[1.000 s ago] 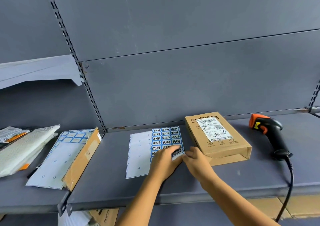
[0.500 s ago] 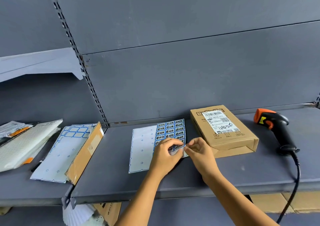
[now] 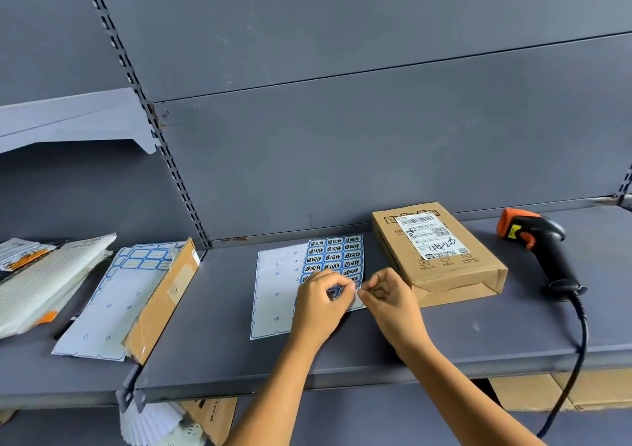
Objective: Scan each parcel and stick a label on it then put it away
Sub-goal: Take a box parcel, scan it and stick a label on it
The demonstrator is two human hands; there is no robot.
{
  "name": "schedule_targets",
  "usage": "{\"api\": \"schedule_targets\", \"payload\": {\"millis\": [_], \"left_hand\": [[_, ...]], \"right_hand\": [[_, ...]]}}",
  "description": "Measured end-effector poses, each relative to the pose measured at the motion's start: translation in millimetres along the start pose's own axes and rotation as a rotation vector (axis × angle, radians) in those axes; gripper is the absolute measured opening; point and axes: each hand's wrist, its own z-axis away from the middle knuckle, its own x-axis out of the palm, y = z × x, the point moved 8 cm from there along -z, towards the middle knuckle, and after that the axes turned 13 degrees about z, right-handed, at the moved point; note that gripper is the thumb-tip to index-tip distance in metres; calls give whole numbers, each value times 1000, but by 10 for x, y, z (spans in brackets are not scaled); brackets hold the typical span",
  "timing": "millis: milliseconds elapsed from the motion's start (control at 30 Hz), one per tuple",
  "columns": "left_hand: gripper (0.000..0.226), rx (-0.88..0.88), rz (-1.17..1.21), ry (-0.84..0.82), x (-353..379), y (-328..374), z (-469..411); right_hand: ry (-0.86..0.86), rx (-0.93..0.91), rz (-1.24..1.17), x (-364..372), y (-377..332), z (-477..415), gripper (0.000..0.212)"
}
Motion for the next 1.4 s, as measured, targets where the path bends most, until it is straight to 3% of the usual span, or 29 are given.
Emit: {"api": "schedule_targets", "payload": {"millis": [167,433,633,833,1400], "left_hand": [[5,2,8,-24,8,13,3],[8,42,-9,-17,6,33,6],[21,-121,145,78,-89,-72,13],[18,-203,243,124,-133,-165,8],[18,-231,306,198,-191,-177,8]], "right_hand": [[0,-2,13,-12,3,1,21],[-2,-24,50,-10,-6,18,18],[25,-17,165,-14,7,6,15],[-20,-54,261,21,-43,6,41],[13,-63,496,47,-110,35,30]]}}
